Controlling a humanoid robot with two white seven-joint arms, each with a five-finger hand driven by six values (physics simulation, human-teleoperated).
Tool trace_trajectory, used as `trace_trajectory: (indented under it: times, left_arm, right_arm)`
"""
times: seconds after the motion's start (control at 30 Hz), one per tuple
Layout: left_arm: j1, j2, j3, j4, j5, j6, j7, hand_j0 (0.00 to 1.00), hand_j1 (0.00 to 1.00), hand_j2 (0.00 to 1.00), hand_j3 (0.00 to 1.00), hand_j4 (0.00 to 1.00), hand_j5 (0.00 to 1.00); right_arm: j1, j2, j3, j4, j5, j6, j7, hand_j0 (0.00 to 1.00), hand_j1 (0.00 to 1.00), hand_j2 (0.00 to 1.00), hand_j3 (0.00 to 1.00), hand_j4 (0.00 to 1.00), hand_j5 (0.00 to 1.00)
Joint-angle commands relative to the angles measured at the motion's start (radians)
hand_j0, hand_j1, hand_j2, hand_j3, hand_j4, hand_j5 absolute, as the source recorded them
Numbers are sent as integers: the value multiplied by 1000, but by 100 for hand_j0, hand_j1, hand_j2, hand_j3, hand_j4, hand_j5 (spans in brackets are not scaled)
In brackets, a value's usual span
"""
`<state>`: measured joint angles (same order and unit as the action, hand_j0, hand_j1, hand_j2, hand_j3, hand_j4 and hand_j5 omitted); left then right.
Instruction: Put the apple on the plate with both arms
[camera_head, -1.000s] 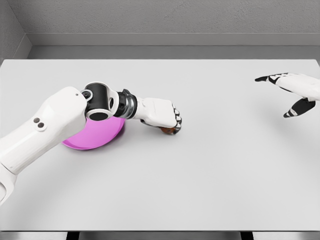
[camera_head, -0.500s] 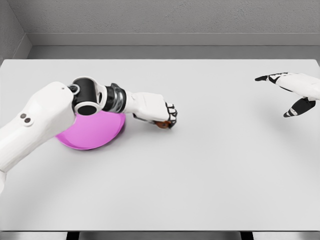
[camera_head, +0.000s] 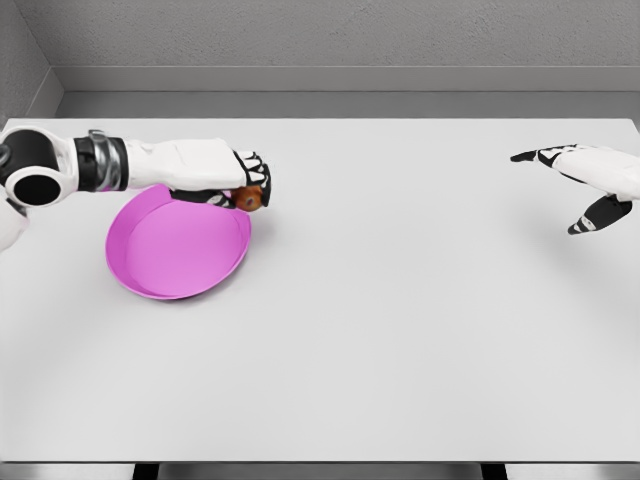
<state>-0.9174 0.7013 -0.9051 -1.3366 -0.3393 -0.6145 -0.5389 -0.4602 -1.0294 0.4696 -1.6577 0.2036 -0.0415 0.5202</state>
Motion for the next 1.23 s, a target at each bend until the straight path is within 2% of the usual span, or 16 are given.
trace_trajectory:
  times: [0.0,0.13,0.23,0.27,0.3,0.33,0.5,0.6,0.67,0.77,0.8,0.97,1.2]
  left_arm:
    - [5,63,17,-12,19,4,0,27,27,27,27,27,27]
    - [58,107,32,-9,10,4,-4,28,28,28,28,28,28]
    - [66,113,32,-3,-1,4,-7,33,33,33,33,33,33]
    - [66,113,32,-3,-15,4,-7,48,48,48,48,48,48]
    - [66,112,32,-3,-26,4,-7,69,69,69,69,69,69]
    - [66,106,34,1,-38,4,-6,100,100,100,100,100,100]
    - [68,113,43,4,-3,4,2,100,100,100,100,100,100]
    - [68,135,52,30,86,4,2,100,100,100,100,100,100]
    - [77,152,69,82,167,4,2,100,100,100,100,100,100]
    - [120,187,112,109,243,4,2,100,100,100,100,100,100]
    - [137,199,115,142,284,4,-1,100,100,100,100,100,100]
    - [161,219,138,159,289,4,-4,100,100,100,100,100,100]
    - [161,225,138,154,286,4,-6,100,100,100,100,100,100]
  right_arm:
    - [0,-1,0,-1,-1,0,0,100,100,100,100,100,100]
    - [0,-1,0,-1,-1,0,0,100,100,100,100,100,100]
    - [0,-1,0,-2,-1,0,0,100,100,100,100,100,100]
    - [-2,-1,0,-4,-1,0,0,100,100,100,100,100,100]
    - [-2,-1,0,-5,-1,0,-2,100,100,100,100,100,100]
    - [-2,-1,0,-4,-1,0,0,100,100,100,100,100,100]
    - [-2,-1,0,-4,-1,0,0,100,100,100,100,100,100]
    - [-2,-1,0,-4,-1,0,0,100,100,100,100,100,100]
    - [-2,-1,0,-4,-1,0,0,100,100,100,100,100,100]
    - [-2,-3,0,-4,-1,0,0,100,100,100,100,100,100]
    - [-2,-3,0,-4,-1,0,0,100,100,100,100,100,100]
    - [0,-8,0,-5,-1,0,0,100,100,100,100,100,100]
    - [0,-8,0,-5,-1,0,0,100,100,100,100,100,100]
